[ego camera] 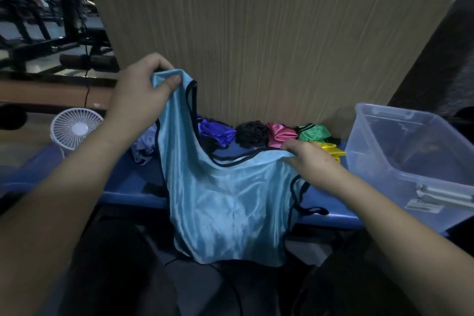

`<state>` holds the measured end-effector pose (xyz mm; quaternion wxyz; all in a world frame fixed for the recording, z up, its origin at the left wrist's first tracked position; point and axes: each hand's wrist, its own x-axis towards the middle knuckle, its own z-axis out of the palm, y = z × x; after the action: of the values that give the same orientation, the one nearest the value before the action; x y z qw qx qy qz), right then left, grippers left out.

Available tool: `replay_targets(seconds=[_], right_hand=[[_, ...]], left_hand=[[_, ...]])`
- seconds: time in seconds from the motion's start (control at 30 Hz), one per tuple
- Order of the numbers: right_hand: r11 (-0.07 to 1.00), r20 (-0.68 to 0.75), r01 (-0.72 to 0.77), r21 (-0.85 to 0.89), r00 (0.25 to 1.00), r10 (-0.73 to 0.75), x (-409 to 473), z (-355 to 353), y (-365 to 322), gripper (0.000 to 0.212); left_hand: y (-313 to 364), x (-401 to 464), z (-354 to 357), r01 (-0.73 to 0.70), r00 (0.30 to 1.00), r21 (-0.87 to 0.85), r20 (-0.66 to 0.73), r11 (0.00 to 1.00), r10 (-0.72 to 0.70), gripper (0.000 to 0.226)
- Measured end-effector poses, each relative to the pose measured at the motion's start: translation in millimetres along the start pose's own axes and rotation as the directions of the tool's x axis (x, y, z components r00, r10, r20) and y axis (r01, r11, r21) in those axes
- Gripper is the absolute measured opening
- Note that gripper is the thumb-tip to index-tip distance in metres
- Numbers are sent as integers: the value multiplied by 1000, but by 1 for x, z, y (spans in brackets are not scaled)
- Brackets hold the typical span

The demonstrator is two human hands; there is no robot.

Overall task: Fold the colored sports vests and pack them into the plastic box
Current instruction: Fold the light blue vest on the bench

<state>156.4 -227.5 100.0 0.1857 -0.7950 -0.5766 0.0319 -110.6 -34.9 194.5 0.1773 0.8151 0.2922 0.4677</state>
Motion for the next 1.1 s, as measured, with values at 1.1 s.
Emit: replay_targets(seconds=[1.1], right_hand=[[994, 26, -111, 17, 993, 111, 10, -26, -20, 25]], left_hand=[[-2, -33, 41, -60, 939, 87, 344, 994, 26, 12]])
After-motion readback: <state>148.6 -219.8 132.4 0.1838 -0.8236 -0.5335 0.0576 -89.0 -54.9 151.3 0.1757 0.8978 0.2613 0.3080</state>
